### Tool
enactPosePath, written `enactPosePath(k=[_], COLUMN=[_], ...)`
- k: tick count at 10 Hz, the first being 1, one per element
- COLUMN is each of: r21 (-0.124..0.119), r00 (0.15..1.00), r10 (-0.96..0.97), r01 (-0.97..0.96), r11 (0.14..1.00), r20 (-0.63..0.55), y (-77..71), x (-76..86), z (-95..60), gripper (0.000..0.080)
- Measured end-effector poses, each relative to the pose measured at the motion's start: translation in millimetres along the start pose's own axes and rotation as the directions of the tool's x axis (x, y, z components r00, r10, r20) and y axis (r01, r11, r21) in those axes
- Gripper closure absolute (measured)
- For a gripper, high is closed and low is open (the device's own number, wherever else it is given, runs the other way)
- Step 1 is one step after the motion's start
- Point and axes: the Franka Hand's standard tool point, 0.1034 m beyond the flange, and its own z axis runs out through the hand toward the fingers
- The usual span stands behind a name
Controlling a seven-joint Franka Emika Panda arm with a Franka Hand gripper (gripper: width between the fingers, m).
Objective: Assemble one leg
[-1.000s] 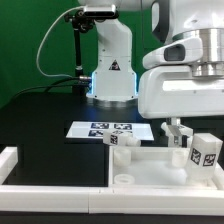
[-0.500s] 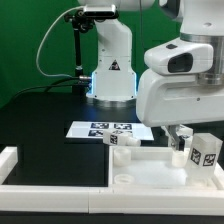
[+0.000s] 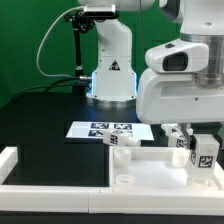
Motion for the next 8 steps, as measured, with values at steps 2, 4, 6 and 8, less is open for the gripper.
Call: enactPosePath(k=[2, 4, 6, 8], r21=[0.0, 0.004, 0.019, 0.047], r00=[0.989, 0.939, 0.801, 0.559], r10=[0.145, 0.344, 0.599, 0.829], r01=[-0.145, -0.344, -0.599, -0.829], r11=[0.989, 0.939, 0.801, 0.558], r20=[0.0, -0.01, 0.002, 0.025], y=[-0.2, -0.6, -2.0, -3.6], x=[-0.1, 0.4, 0.5, 2.3], z=[0.1, 1.1, 1.3, 1.6], gripper=[0.0515, 0.0515, 0.0514, 0.0514])
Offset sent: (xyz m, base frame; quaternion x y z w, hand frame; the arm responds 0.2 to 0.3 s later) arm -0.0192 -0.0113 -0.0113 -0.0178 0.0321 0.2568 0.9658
